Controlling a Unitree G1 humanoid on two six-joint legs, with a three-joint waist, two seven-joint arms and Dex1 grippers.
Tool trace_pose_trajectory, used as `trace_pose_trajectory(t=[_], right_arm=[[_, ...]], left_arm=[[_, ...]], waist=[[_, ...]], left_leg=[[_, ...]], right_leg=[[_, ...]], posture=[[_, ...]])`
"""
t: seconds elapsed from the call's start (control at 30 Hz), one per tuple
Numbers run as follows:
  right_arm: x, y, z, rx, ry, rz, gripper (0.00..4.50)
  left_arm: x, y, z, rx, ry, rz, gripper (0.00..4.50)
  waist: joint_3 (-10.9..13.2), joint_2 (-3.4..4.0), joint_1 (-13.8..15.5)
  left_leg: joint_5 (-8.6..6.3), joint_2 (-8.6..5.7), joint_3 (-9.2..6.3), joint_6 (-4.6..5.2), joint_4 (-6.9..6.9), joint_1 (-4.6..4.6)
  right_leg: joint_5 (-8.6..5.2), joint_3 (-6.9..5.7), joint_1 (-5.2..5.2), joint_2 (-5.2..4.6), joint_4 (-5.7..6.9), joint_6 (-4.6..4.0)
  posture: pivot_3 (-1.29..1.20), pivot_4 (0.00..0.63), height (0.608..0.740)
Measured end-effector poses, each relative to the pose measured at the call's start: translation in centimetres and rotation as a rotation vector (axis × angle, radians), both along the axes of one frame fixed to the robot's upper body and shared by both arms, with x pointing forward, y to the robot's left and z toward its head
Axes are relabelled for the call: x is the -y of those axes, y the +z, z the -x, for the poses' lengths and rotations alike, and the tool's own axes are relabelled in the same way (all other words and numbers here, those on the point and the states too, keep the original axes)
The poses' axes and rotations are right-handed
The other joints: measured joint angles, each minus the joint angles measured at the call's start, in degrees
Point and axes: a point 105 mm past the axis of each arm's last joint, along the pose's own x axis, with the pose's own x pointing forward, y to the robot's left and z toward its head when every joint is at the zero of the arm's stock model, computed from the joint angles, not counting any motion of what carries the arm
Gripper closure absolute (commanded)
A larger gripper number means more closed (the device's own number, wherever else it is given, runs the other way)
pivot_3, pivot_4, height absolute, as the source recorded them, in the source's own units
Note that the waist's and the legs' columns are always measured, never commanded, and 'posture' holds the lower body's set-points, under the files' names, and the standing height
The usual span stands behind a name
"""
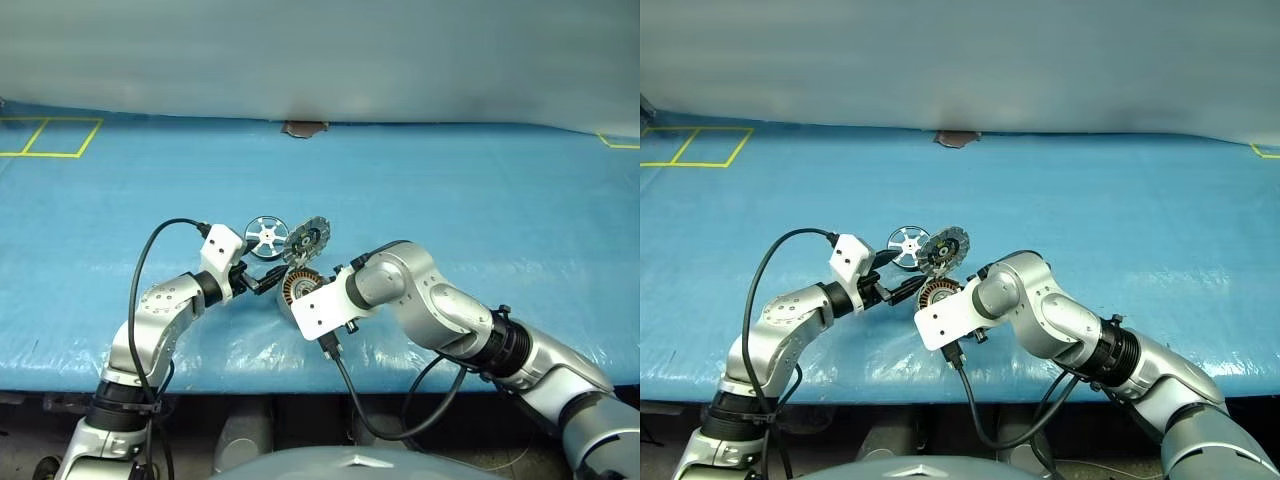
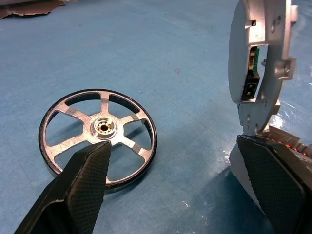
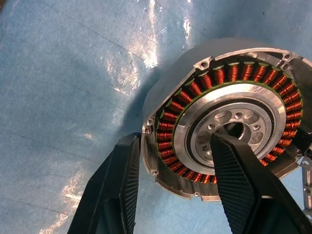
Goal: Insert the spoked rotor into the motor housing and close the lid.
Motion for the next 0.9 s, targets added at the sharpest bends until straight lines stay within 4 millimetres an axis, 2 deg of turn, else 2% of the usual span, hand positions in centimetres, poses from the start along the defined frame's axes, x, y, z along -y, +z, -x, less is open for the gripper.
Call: trace_pose_trajectory(t=[0.2,0.27,0.47,0.67,0.83,0.9], right_arm=[[-0.3,0.0,0.0,-0.013,-0.013,-0.016,2.52],[-0.3,0.0,0.0,-0.014,-0.015,-0.017,2.52],[-0.2,-0.1,-0.3,-0.016,-0.026,-0.017,2.52],[-0.2,-0.2,-0.5,-0.018,-0.034,-0.016,2.52],[0.3,-0.3,-1.0,-0.004,-0.059,-0.005,1.04],[0.4,-0.3,-1.3,-0.004,-0.077,-0.012,1.04]], left_arm=[[-1.1,0.3,1.3,-0.009,-0.074,-0.054,0.0],[-1.7,0.1,2.2,-0.033,-0.123,-0.081,0.0],[-1.7,0.2,5.5,-0.119,-0.335,-0.091,0.0],[-1.4,0.8,6.0,-0.125,-0.404,-0.066,0.0],[-1.2,1.0,5.9,-0.115,-0.413,-0.063,0.0],[-1.2,1.0,5.9,-0.115,-0.413,-0.063,0.0]], waist=[[-0.01,-0.01,-0.18],[-0.01,-0.01,-0.17],[0.0,-0.01,-0.1],[-0.01,-0.01,-0.04],[-0.01,-0.02,-0.02],[-0.01,-0.02,-0.03]], left_leg=[[0.02,0.02,0.0,-0.01,-0.01,0.02],[0.02,0.03,0.01,-0.01,-0.03,0.01],[0.01,0.05,0.01,-0.02,-0.03,0.05],[0.01,0.06,0.01,-0.01,-0.03,0.06],[0.01,0.05,0.01,0.0,-0.03,0.04],[0.01,0.05,0.03,0.0,-0.07,0.02]], right_leg=[[-0.04,0.0,-0.02,0.0,0.01,-0.1],[-0.06,0.0,-0.05,0.0,0.01,-0.13],[-0.09,-0.04,-0.24,-0.03,-0.04,-0.18],[-0.09,-0.05,-0.23,-0.04,-0.04,-0.17],[-0.09,-0.05,-0.23,-0.04,-0.05,-0.17],[-0.09,-0.05,-0.23,-0.04,-0.05,-0.18]], posture=[[0.0,0.15,0.74],[0.0,0.15,0.74],[0.0,0.15,0.74],[0.0,0.15,0.74],[0.0,0.15,0.74],[0.0,0.15,0.74]])
